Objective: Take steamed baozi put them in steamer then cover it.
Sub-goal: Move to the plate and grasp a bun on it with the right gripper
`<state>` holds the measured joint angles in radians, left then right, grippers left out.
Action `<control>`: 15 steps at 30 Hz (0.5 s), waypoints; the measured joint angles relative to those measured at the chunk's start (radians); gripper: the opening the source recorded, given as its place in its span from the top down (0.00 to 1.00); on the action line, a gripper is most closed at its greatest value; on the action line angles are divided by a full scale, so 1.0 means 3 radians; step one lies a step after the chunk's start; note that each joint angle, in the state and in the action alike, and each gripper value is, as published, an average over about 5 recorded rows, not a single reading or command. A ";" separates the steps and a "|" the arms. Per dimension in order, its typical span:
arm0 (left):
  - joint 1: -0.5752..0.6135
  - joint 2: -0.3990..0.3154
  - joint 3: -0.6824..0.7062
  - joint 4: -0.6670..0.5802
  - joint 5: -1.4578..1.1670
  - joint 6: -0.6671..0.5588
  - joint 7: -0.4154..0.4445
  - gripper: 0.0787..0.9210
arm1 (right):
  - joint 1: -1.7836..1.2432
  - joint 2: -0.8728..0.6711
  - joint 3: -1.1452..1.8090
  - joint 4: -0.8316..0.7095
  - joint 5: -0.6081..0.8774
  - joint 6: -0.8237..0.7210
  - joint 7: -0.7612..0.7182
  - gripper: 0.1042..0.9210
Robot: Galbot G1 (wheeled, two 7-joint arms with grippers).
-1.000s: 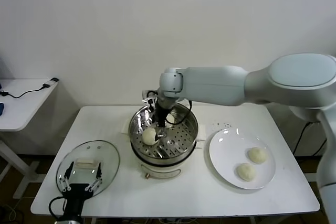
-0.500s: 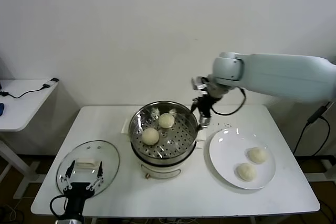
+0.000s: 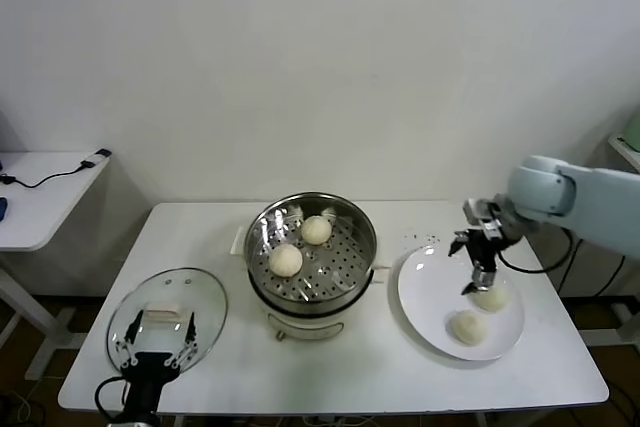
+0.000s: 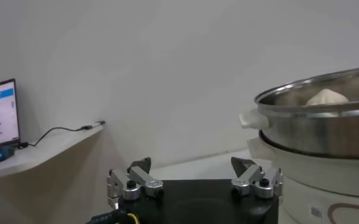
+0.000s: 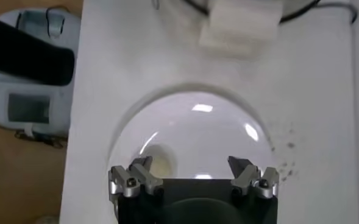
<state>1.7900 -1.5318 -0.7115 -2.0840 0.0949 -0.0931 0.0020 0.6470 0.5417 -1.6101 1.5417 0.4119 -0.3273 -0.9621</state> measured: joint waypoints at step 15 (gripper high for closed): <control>0.0001 -0.0026 -0.0058 0.0077 0.0031 0.0001 -0.0006 0.12 | -0.0959 -0.0005 0.0516 -0.0306 -0.0521 0.0079 0.0030 0.12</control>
<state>1.7902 -1.5395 -0.7290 -2.0610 0.1041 -0.0927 0.0001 0.3592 0.5403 -1.4553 1.4498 0.2557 -0.3037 -0.9533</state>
